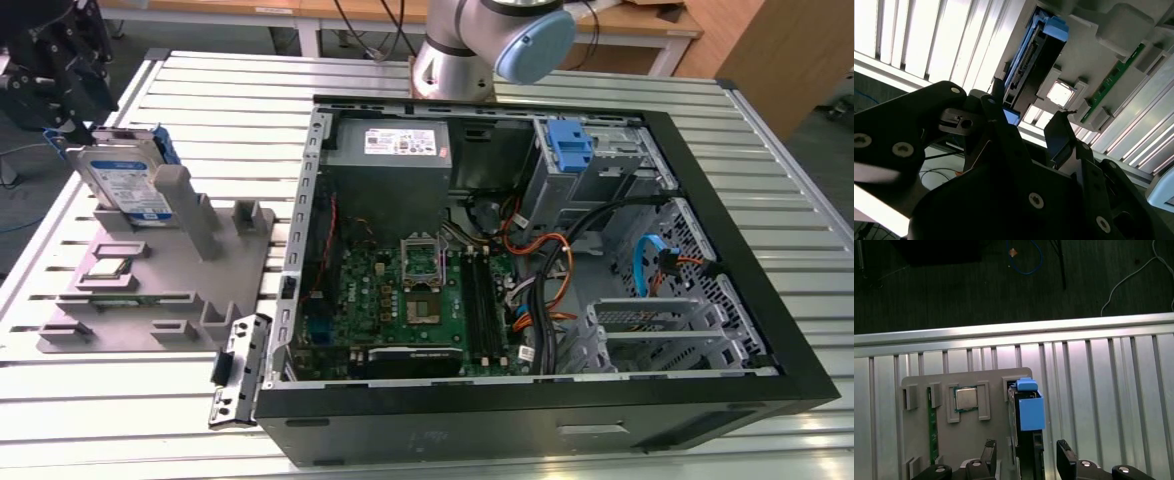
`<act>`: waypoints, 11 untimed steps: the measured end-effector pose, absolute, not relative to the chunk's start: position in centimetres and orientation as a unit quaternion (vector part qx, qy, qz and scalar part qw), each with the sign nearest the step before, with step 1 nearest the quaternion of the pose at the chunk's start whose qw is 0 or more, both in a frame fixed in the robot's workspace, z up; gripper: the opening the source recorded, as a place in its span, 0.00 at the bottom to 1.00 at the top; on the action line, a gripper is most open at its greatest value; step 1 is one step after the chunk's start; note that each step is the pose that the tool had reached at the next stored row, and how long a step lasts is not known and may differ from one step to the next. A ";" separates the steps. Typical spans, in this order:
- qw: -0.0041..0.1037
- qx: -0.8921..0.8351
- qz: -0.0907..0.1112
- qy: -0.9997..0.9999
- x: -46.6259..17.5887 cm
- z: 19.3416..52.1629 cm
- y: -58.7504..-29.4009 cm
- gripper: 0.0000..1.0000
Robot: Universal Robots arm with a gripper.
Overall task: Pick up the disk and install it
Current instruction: 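Pick up the disk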
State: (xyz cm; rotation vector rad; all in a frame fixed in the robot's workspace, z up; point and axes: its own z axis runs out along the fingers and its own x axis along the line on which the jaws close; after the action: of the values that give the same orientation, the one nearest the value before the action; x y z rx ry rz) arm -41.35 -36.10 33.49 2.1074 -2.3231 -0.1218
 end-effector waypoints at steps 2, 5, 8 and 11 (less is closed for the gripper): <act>0.001 0.671 -0.039 -0.740 -41.4 33.5 -36.1 0.59; 0.001 0.671 -0.039 -0.740 -41.4 33.5 -36.1 0.59; 0.001 0.671 -0.039 -0.740 -41.3 33.5 -36.1 0.59; 0.001 0.671 -0.039 -0.740 -41.4 33.2 -36.1 0.59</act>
State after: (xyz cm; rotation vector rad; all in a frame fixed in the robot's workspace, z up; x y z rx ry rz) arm -41.35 -36.10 33.23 2.1073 -2.3231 -0.1216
